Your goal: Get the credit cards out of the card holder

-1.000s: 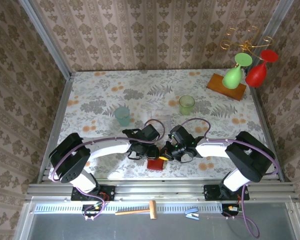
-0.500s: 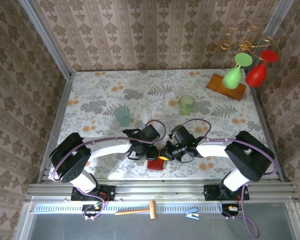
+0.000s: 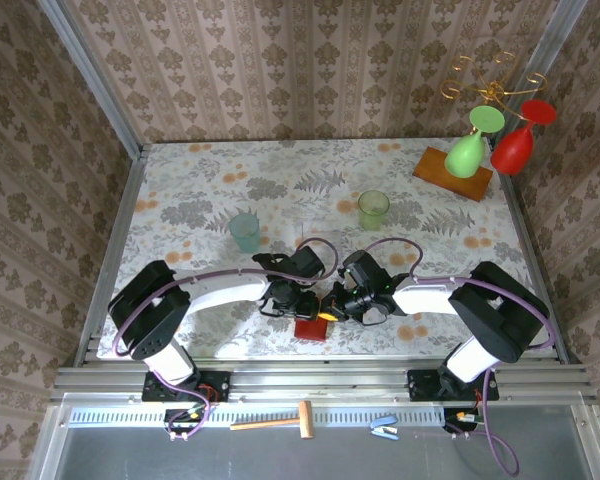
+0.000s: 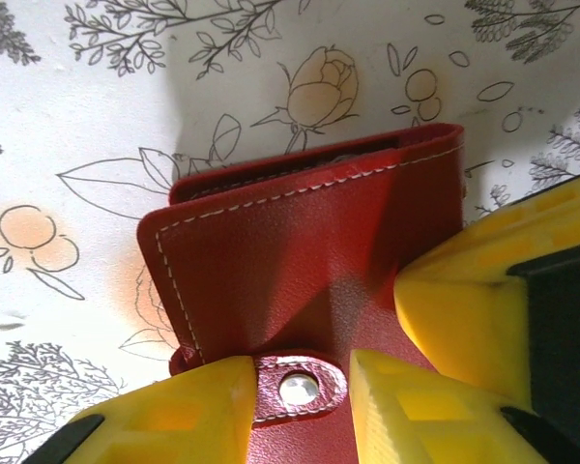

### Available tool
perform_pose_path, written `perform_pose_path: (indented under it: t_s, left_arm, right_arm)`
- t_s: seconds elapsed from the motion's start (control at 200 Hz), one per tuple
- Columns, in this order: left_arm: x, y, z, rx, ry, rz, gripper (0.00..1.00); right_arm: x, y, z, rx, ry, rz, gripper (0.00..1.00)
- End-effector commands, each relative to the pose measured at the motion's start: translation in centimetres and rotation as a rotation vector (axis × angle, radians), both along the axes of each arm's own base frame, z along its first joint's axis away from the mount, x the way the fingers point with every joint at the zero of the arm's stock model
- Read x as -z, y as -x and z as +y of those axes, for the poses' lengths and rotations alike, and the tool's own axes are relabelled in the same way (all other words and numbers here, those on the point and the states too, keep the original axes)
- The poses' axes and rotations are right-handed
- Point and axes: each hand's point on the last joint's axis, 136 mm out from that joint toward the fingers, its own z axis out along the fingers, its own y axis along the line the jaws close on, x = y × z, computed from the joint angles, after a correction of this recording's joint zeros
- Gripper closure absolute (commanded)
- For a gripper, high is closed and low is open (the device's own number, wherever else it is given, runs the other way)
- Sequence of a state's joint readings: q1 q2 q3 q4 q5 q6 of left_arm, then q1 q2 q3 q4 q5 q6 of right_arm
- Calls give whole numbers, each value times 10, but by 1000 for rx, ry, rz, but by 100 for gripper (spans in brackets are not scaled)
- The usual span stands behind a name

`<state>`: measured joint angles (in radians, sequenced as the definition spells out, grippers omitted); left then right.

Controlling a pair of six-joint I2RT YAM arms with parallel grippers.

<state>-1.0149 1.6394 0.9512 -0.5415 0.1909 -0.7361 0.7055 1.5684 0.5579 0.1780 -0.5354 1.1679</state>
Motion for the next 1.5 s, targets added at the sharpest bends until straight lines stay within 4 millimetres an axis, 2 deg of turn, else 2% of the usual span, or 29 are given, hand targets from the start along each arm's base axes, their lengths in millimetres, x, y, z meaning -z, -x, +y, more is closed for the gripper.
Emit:
perform_pose_path:
  t_s: [0.0, 0.28, 0.7, 0.905, 1.005, 1.225, 1.495]
  left_arm:
    - [28, 24, 27, 48, -149, 68, 71]
    - [28, 22, 31, 32, -155, 49, 79]
    - [4, 6, 38, -85, -14, -16, 100]
    - [-8, 2, 50, -143, 41, -24, 100]
    - [-18, -3, 50, -169, 104, -32, 100]
    - [-48, -11, 31, -188, 304, -53, 100]
    - [-88, -18, 11, -165, 434, -79, 100]
  right_arm:
    - [28, 9, -19, 44, 101, 76, 97]
    - [28, 9, -20, 40, 111, 77, 98]
    - [33, 13, -25, 20, 150, 87, 98]
    - [33, 12, -26, 11, 169, 84, 98]
    - [27, 10, -23, 4, 162, 69, 97]
    - [-3, 1, -25, -10, 183, -1, 80]
    - [-24, -2, -32, -4, 204, -53, 73]
